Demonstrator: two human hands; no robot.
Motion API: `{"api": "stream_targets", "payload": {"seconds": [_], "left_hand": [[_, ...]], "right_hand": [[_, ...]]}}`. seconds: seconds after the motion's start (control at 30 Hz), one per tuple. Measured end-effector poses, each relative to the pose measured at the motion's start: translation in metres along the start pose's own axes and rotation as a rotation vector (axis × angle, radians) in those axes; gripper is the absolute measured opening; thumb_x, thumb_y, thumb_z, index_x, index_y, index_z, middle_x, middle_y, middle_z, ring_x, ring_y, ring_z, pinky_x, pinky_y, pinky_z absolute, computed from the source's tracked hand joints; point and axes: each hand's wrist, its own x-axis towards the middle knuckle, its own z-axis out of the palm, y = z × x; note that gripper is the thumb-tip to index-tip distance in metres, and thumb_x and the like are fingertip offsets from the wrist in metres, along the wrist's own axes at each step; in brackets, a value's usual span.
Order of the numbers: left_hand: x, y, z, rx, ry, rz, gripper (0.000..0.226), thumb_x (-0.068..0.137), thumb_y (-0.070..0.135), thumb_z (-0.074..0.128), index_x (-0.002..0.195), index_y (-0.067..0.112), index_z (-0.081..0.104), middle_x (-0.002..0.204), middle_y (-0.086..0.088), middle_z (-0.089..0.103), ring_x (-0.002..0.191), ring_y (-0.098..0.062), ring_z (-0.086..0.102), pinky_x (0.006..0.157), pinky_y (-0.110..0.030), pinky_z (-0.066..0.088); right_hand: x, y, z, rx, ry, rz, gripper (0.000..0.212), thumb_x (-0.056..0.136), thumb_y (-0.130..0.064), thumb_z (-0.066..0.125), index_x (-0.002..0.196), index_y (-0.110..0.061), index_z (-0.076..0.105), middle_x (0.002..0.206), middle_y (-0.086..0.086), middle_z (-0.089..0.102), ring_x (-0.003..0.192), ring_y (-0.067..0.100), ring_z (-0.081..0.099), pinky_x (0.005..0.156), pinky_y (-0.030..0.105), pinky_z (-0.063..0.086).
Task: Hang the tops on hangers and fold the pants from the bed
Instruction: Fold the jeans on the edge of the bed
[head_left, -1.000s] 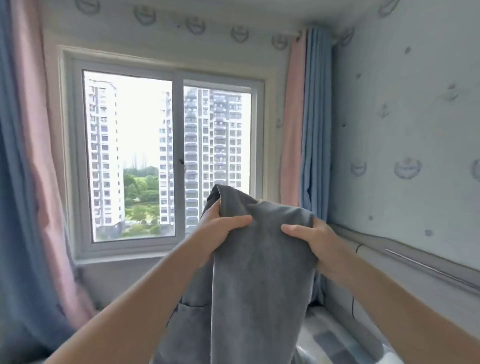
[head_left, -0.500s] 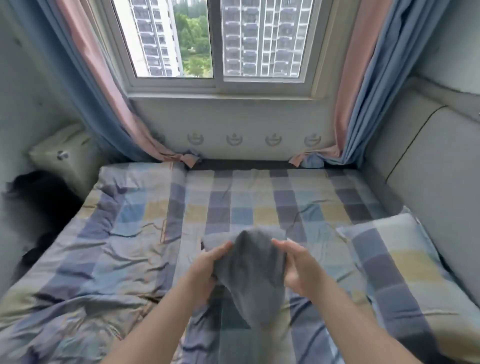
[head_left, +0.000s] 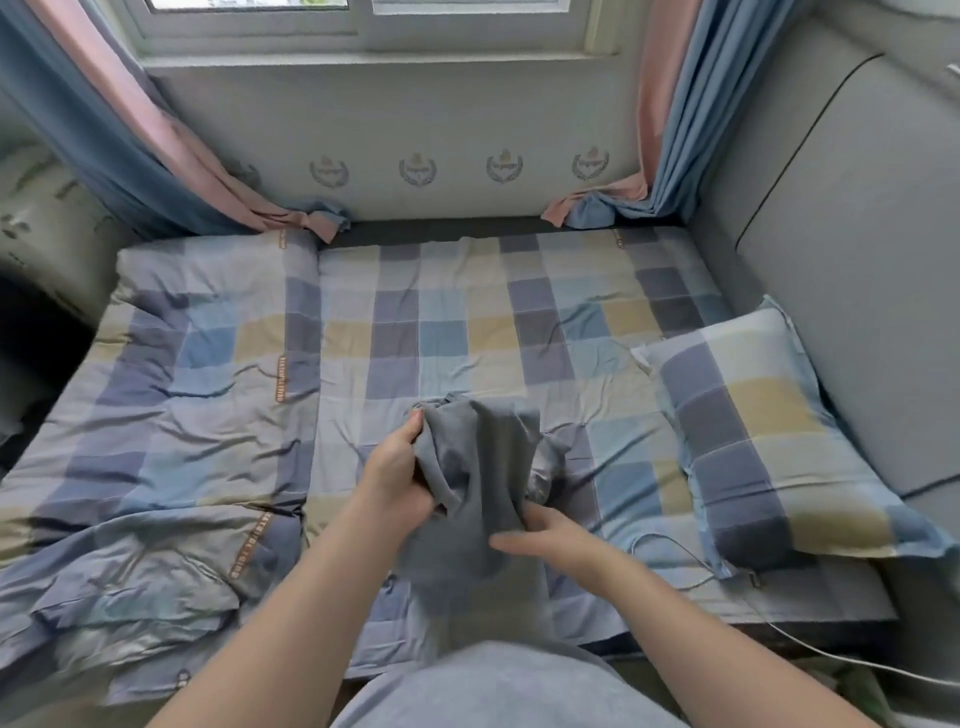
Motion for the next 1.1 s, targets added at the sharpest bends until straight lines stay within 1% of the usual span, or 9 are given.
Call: {"api": "stream_targets", "payload": {"seconds": [0.2, 0.37, 0.47, 0.53, 0.63, 0.77, 0.87, 1.0, 1.1], "left_hand": [[0.011, 0.013, 0.0, -0.115, -0.037, 0.024, 0.051, 0.106, 0.04, 0.041, 0.119, -0.005, 0.06, 0.105, -0.024, 0.073, 0.087, -0.033, 0.075, 0.067, -0.04, 0.061], [0.021, 0.02, -0.02, -0.007, -0.018, 0.115, 0.038, 0.104, 0.035, 0.049, 0.118, 0.004, 0.066, 0.114, -0.019, 0.073, 0.099, -0.033, 0.073, 0.081, -0.046, 0.057], [0.024, 0.013, -0.029, 0.285, 0.082, 0.162, 0.028, 0.104, 0.025, 0.052, 0.125, 0.009, 0.06, 0.116, -0.016, 0.071, 0.101, -0.031, 0.07, 0.075, -0.04, 0.057], [0.024, 0.008, -0.036, 0.848, 0.155, 0.196, 0.018, 0.102, 0.023, 0.056, 0.117, 0.015, 0.061, 0.111, -0.011, 0.071, 0.087, -0.022, 0.072, 0.064, -0.032, 0.055], [0.024, 0.002, -0.042, 1.631, 0.05, 0.154, 0.02, 0.093, 0.034, 0.067, 0.111, 0.026, 0.065, 0.117, 0.0, 0.069, 0.09, -0.009, 0.065, 0.077, -0.029, 0.054], [0.024, -0.006, -0.023, 1.719, -0.111, 0.421, 0.1, 0.07, 0.054, 0.082, 0.151, 0.037, 0.026, 0.153, 0.005, 0.037, 0.139, -0.017, 0.033, 0.109, -0.037, 0.037], [0.021, -0.013, 0.01, 1.702, -0.335, 0.64, 0.133, 0.052, 0.064, 0.084, 0.156, 0.043, 0.004, 0.164, 0.017, 0.008, 0.152, -0.011, 0.002, 0.123, -0.042, 0.016], [0.018, -0.035, 0.043, 1.342, -0.651, 0.622, 0.085, 0.067, 0.042, 0.09, 0.141, 0.03, 0.048, 0.139, 0.007, 0.057, 0.132, -0.014, 0.051, 0.109, -0.045, 0.044], [0.019, -0.043, 0.044, 1.226, -0.444, 0.604, 0.045, 0.076, 0.058, 0.069, 0.113, 0.032, 0.07, 0.108, 0.014, 0.074, 0.104, -0.006, 0.067, 0.094, -0.045, 0.054]], "right_hand": [[0.016, 0.023, -0.018, -0.056, 0.182, -0.056, 0.014, 0.099, -0.001, 0.055, 0.109, 0.007, 0.062, 0.097, 0.007, 0.068, 0.088, 0.013, 0.063, 0.078, 0.02, 0.05], [0.011, 0.003, -0.056, -0.134, 0.527, -0.162, 0.018, 0.101, -0.009, 0.054, 0.083, -0.009, 0.052, 0.076, 0.012, 0.051, 0.072, 0.018, 0.047, 0.063, 0.03, 0.037], [0.001, -0.02, -0.074, -0.047, 0.633, -0.249, 0.02, 0.098, -0.015, 0.061, 0.079, -0.014, 0.059, 0.071, 0.001, 0.062, 0.067, 0.012, 0.055, 0.06, 0.023, 0.043], [-0.008, -0.043, -0.08, -0.011, 0.646, -0.29, 0.016, 0.095, -0.018, 0.066, 0.08, -0.015, 0.065, 0.071, -0.003, 0.068, 0.068, 0.01, 0.06, 0.061, 0.018, 0.047], [-0.022, -0.079, -0.081, -0.127, 0.577, -0.322, 0.017, 0.092, -0.022, 0.071, 0.086, -0.006, 0.071, 0.078, 0.002, 0.07, 0.072, 0.01, 0.062, 0.065, 0.019, 0.049], [-0.048, -0.118, -0.069, -0.223, 0.272, -0.281, 0.016, 0.09, -0.017, 0.073, 0.1, -0.005, 0.073, 0.091, 0.007, 0.073, 0.081, 0.015, 0.067, 0.075, 0.028, 0.052], [-0.069, -0.144, -0.063, -0.261, -0.047, -0.245, 0.03, 0.09, -0.006, 0.07, 0.119, -0.009, 0.068, 0.113, 0.01, 0.073, 0.101, 0.025, 0.07, 0.081, 0.029, 0.055], [-0.089, -0.173, -0.067, -0.372, -0.205, -0.3, 0.046, 0.086, -0.005, 0.07, 0.131, -0.014, 0.062, 0.125, 0.012, 0.068, 0.114, 0.028, 0.066, 0.089, 0.031, 0.055], [-0.096, -0.182, -0.079, -0.121, -0.147, -0.353, 0.055, 0.085, -0.009, 0.068, 0.138, -0.017, 0.056, 0.125, 0.027, 0.059, 0.108, 0.037, 0.06, 0.09, 0.041, 0.053]]}}
